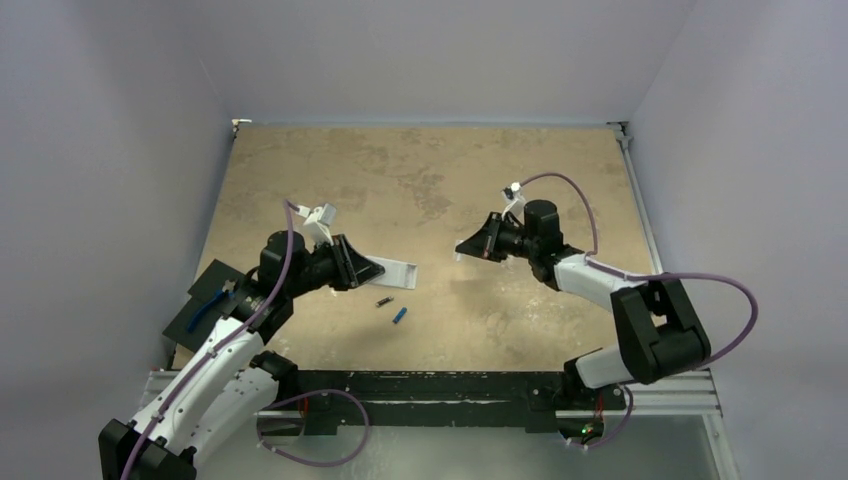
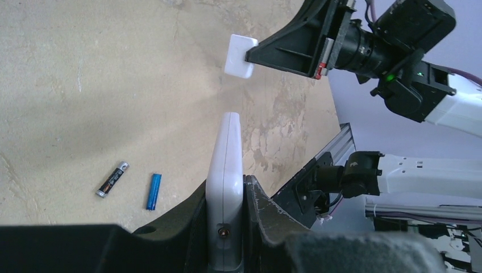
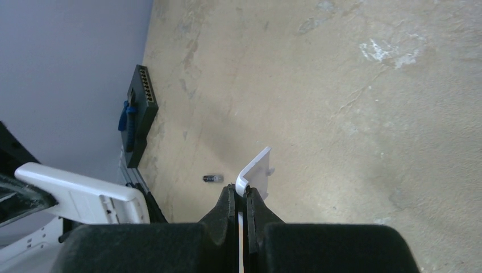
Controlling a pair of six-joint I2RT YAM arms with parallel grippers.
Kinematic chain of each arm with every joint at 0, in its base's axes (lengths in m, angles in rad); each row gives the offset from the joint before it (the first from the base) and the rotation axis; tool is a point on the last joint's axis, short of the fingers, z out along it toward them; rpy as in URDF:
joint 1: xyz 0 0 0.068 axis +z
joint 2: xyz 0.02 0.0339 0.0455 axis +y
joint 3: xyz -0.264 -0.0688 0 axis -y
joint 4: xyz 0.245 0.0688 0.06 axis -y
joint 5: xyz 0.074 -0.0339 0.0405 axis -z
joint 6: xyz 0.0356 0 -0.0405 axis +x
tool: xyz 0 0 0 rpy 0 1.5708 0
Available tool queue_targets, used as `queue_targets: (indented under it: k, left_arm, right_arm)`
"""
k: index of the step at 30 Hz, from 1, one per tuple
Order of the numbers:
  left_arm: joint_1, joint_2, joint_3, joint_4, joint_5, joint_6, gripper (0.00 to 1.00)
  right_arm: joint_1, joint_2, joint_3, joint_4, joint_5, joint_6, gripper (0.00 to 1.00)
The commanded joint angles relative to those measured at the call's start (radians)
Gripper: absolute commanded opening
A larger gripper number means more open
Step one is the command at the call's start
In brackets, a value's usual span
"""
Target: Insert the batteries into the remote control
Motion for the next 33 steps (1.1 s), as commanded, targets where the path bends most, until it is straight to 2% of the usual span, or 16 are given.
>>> queue_targets:
  k: [1,8,16,33]
  left_arm:
    - [0.005,-0.001,-0.003,0.056,0.033,0.002,0.0]
    - [0.005,0.002,-0.016,0.081,0.053,-0.009,0.0]
    - [0.005,0.014,-0.027,0.105,0.072,-0.017,0.0]
    - [0.006,0.041,-0.028,0.144,0.09,-0.034,0.0]
  right_arm:
    - [-0.034,0.072,0.019,0.147,-0.077,0.056,0.0]
    - [-0.068,0.215,-0.003,0.365,-0.128,0.172,0.0]
    - [-0.093,0.353,0.004,0.516,-0.15,0.258,0.0]
    - [-0.115,0.473,0.041,0.53,-0.122,0.271,0.03]
